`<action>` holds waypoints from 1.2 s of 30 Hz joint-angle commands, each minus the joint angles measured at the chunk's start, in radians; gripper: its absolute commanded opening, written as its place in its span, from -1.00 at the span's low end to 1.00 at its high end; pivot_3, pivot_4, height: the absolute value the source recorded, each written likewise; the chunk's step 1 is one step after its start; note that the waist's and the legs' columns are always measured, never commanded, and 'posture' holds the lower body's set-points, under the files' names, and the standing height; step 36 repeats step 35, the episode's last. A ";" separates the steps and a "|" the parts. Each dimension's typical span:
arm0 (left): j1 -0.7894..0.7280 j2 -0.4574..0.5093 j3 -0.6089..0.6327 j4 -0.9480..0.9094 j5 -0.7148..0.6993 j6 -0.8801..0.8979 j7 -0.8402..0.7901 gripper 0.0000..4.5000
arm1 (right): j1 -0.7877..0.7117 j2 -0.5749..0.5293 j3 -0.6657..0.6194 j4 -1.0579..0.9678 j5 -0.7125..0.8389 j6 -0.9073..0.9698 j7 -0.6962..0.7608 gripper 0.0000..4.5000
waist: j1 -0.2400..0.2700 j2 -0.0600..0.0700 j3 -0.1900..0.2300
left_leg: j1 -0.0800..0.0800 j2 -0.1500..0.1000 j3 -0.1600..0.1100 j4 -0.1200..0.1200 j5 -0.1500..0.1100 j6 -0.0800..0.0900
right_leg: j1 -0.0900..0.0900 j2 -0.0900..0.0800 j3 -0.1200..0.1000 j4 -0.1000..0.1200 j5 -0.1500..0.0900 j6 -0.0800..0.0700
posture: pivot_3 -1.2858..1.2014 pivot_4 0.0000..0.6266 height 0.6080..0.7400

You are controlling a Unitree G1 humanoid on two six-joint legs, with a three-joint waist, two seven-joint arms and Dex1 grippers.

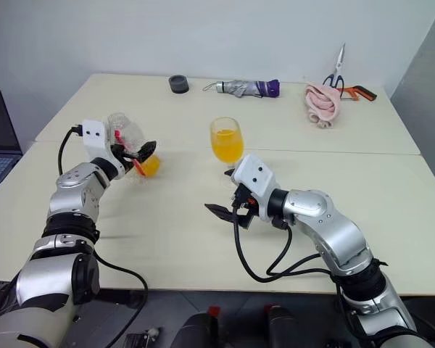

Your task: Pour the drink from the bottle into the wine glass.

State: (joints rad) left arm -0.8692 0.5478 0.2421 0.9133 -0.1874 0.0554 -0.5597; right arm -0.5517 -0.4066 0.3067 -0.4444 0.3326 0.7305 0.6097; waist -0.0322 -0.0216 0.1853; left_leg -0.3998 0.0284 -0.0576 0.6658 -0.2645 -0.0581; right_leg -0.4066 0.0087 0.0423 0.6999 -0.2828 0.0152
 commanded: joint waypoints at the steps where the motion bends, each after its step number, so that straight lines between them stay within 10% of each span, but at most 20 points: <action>1: 0.015 0.018 0.013 -0.047 -0.008 -0.041 -0.004 0.98 | -0.021 0.006 -0.004 -0.037 -0.002 -0.008 0.006 1.00 | 0.000 0.000 0.000 | 0.000 0.000 0.000 0.000 0.000 0.000 | 0.000 0.000 0.000 0.000 0.000 0.000 | 0.03 -0.52 1.00; 24: 0.637 -0.030 0.086 -0.889 -0.070 0.083 0.180 0.98 | 0.430 0.172 -0.268 0.108 -0.066 -0.549 -0.192 1.00 | 0.001 0.000 0.000 | 0.002 0.002 0.001 -0.002 0.000 0.000 | 0.001 -0.002 0.002 -0.001 0.000 0.000 | 0.03 -0.52 1.00; 36: 0.762 -0.148 0.095 -1.042 -0.091 0.105 0.268 0.98 | 0.419 0.228 -0.303 0.248 -0.130 -0.666 -0.269 1.00 | 0.002 0.000 -0.001 | 0.003 0.001 0.001 -0.002 0.000 0.000 | 0.002 0.000 0.002 0.000 0.000 0.000 | 0.03 -0.52 1.00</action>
